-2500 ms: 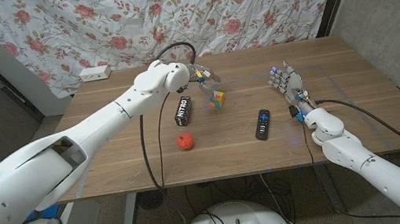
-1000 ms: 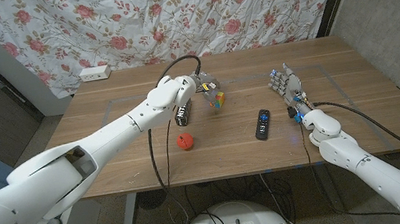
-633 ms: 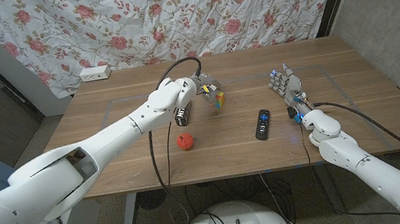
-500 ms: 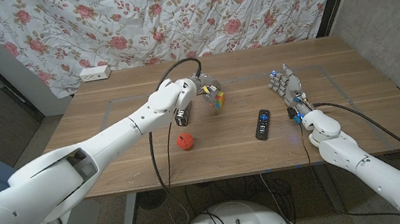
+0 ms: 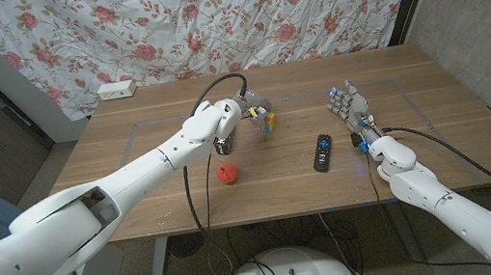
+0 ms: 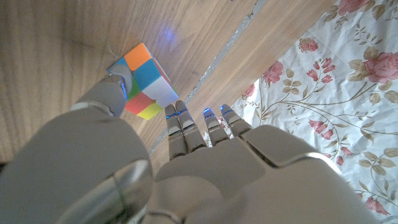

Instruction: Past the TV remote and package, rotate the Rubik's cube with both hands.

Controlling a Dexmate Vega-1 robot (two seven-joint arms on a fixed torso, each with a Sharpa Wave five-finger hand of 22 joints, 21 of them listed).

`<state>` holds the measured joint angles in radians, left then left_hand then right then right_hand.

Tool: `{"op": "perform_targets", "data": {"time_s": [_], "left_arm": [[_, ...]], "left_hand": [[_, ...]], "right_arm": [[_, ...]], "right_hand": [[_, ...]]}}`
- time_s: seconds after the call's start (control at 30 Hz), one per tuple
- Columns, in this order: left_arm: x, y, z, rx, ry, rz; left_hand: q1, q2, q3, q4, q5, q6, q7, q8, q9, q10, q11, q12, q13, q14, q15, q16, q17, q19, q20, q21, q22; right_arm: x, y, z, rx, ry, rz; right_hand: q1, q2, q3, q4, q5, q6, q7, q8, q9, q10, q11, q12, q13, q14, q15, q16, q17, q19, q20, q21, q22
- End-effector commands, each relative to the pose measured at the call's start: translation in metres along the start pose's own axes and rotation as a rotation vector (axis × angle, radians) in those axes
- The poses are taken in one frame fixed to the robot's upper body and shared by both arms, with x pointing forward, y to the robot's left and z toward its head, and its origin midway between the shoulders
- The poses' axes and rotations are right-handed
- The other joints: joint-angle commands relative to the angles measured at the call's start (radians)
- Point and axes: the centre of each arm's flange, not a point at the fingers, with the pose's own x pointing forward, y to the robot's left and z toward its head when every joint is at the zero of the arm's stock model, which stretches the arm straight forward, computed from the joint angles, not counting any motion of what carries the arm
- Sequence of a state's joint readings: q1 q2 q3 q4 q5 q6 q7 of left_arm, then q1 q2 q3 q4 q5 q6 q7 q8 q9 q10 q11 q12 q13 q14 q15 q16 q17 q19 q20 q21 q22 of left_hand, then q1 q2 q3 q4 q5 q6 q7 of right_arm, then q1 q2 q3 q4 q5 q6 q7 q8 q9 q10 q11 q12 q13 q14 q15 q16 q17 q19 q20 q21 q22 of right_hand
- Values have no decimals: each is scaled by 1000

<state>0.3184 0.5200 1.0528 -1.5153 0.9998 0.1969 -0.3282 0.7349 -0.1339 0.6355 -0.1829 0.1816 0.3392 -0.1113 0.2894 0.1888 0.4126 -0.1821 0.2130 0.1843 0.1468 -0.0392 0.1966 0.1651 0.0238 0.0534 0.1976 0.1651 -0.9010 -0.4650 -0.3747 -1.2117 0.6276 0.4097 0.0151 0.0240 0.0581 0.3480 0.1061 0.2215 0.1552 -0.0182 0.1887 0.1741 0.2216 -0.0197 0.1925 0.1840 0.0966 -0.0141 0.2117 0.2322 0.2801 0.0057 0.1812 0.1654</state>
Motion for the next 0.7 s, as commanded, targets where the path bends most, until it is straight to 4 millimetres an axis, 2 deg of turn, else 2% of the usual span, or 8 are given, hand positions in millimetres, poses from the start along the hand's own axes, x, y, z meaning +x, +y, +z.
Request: {"op": "perform_targets", "data": {"time_s": [0.03, 0.23, 0.33, 0.57, 0.7], "left_arm": [[1, -2, 1, -33, 1, 25], [1, -4, 3, -47, -3, 21], [1, -5, 4, -49, -3, 31], [1, -7, 4, -52, 1, 50], [1, -8, 3, -59, 5, 55]], "left_hand": [[17, -2, -7, -2, 6, 2, -9, 3, 6, 23, 0, 8, 4, 20, -37, 8, 5, 15, 5, 1, 3], [29, -3, -13, -1, 6, -4, -15, 1, 5, 43, 4, 11, 5, 33, -41, 7, 5, 24, 9, 0, 3], [37, -3, -17, 0, 6, -6, -17, -1, 2, 63, -3, 16, 6, 45, -46, 8, 6, 35, 11, 1, 3], [54, -2, -30, 3, 6, 36, -15, 11, -1, 103, -11, 21, 7, 78, -55, 10, 6, 52, 12, 0, 4], [65, -1, -39, 4, 6, 53, -24, 14, -2, 134, -19, 25, 7, 96, -60, 11, 6, 64, 11, 0, 4]], "right_arm": [[0, 2, -2, -1, 6, 4], [-1, 2, -2, -1, 9, 2], [-1, 2, -3, -1, 10, 1], [0, 2, -3, 0, 12, 1], [1, 2, -3, -1, 14, 2]], "right_hand": [[-1, 13, 4, -1, 2, 2, -8, 4, 3, 9, -2, 1, 1, 7, 4, 3, 3, 2, 2, 7, 1], [0, 14, 5, -1, 2, 3, -9, 4, 4, 10, -2, 2, 1, 7, 5, 2, 2, 2, 4, 7, 1], [0, 15, 5, -1, 2, 3, -9, 4, 4, 10, -3, 1, 1, 7, 5, 3, 2, 2, 4, 7, 1], [0, 15, 5, -1, 2, 3, -9, 4, 4, 11, -2, 1, 1, 7, 5, 3, 2, 3, 5, 7, 1], [0, 17, 6, -1, 2, 3, -10, 4, 4, 11, -2, 1, 1, 7, 5, 3, 2, 3, 7, 7, 1]]}}
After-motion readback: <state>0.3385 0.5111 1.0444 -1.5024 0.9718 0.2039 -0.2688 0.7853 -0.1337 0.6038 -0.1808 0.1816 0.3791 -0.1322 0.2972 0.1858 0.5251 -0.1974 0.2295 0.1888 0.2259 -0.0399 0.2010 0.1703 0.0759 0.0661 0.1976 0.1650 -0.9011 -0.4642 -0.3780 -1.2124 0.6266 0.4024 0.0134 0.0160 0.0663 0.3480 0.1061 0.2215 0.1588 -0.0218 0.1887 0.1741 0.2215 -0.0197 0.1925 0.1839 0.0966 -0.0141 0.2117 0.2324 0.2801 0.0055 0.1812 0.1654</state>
